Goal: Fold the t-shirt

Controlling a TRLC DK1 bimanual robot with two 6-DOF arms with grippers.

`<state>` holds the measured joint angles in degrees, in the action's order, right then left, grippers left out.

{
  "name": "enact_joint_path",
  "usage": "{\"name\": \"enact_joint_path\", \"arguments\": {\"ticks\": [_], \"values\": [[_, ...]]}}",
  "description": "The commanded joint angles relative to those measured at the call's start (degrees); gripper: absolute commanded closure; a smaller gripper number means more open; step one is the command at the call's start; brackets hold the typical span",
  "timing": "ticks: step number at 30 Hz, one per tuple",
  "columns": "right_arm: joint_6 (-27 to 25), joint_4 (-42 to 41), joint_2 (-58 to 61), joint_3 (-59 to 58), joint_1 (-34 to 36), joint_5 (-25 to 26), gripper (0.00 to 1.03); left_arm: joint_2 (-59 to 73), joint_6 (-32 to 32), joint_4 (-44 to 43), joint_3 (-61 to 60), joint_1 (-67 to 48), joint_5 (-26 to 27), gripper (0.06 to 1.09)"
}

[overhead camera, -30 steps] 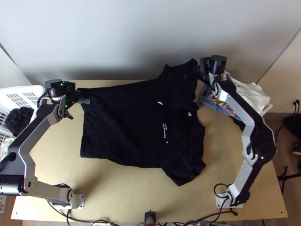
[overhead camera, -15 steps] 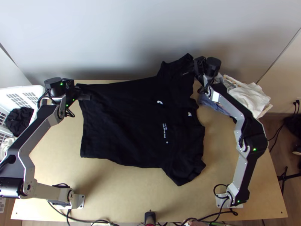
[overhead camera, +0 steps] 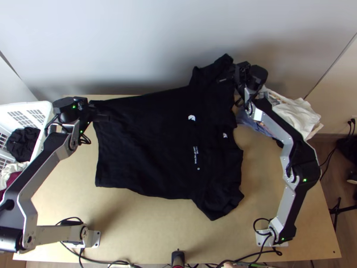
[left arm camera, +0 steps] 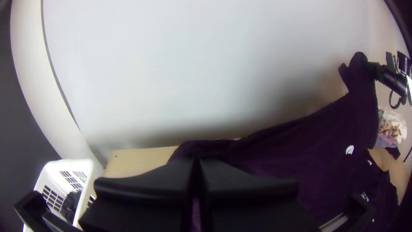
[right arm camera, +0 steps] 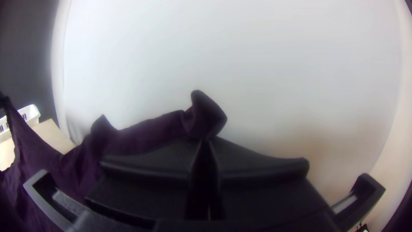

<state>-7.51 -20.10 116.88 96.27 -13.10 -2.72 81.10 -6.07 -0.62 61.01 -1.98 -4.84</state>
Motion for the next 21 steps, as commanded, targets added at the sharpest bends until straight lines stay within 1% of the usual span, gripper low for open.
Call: {"name": "enact_joint_path", "arguments": {"ticks": [1, 5, 7, 12, 18, 21], "values": [[-1.4, -0.2, -1.0, 2.2, 0.5, 0.3, 1.00, -2.6, 0.6, -2.5, -1.4, 0.1, -1.8, 1.05], [-3.0, -0.2, -0.5, 1.7, 0.4, 0.3, 1.00, -2.8, 0.5, -3.7, -2.9, 0.2, -1.9, 1.05], [-4.5, -0.3, 0.1, 1.1, 0.1, 0.3, 1.00, -2.7, -0.4, -4.9, -4.3, 0.2, -2.1, 1.05], [-6.3, -0.3, 1.9, 0.1, 0.0, 0.3, 1.00, 1.1, -2.4, -10.5, -6.4, 1.6, -2.1, 1.05], [-6.3, -1.5, -0.2, -6.0, -0.5, 0.3, 1.00, 8.2, -4.5, -16.3, -5.8, 2.2, -2.2, 1.05], [-6.3, -2.2, -1.8, -9.5, -0.6, 0.3, 1.00, 11.2, -4.5, -17.0, -4.1, 2.7, -2.5, 1.05]]}}
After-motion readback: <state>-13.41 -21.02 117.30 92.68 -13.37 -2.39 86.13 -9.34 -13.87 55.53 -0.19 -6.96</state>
